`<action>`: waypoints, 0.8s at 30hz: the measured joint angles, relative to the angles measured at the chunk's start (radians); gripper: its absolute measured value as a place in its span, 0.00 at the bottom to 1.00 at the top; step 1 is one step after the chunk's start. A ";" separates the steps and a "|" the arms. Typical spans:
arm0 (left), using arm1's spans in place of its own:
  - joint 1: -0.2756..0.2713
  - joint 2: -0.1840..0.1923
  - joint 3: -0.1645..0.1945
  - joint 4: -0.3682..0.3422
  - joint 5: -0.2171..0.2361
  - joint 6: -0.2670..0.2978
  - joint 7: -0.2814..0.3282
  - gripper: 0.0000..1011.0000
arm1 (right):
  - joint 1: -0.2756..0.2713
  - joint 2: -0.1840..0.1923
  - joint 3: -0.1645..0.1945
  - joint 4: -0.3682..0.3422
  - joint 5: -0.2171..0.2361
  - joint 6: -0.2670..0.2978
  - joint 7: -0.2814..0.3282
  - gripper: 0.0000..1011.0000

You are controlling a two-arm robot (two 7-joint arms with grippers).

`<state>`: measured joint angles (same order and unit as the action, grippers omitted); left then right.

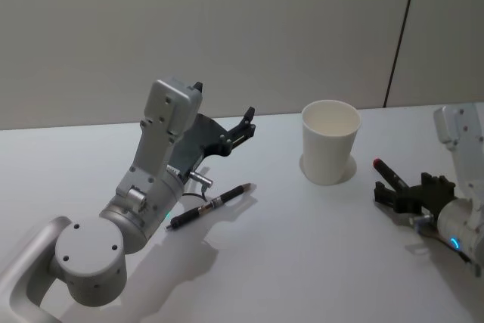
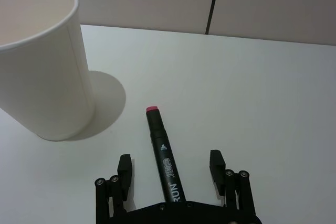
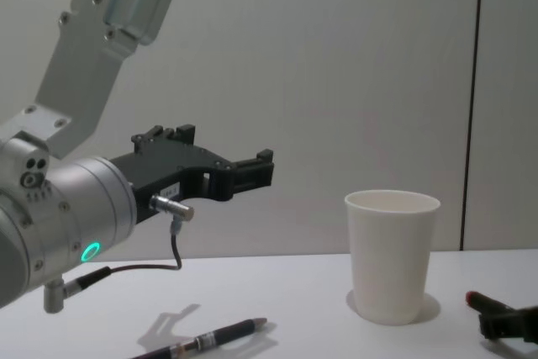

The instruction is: Place the pen into the pen holder.

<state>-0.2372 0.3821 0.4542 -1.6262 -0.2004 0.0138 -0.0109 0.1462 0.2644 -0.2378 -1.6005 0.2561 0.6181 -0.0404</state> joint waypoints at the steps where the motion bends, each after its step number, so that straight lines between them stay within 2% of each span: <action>1: 0.000 0.000 0.000 0.000 0.000 0.000 0.000 0.99 | 0.000 0.000 0.000 0.000 0.000 0.000 0.000 0.92; 24: 0.000 0.000 0.000 0.000 0.000 0.000 0.000 0.99 | -0.003 -0.001 0.002 -0.001 -0.004 -0.012 0.013 0.79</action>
<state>-0.2372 0.3821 0.4542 -1.6262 -0.2004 0.0139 -0.0109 0.1437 0.2631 -0.2360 -1.6019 0.2519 0.6062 -0.0278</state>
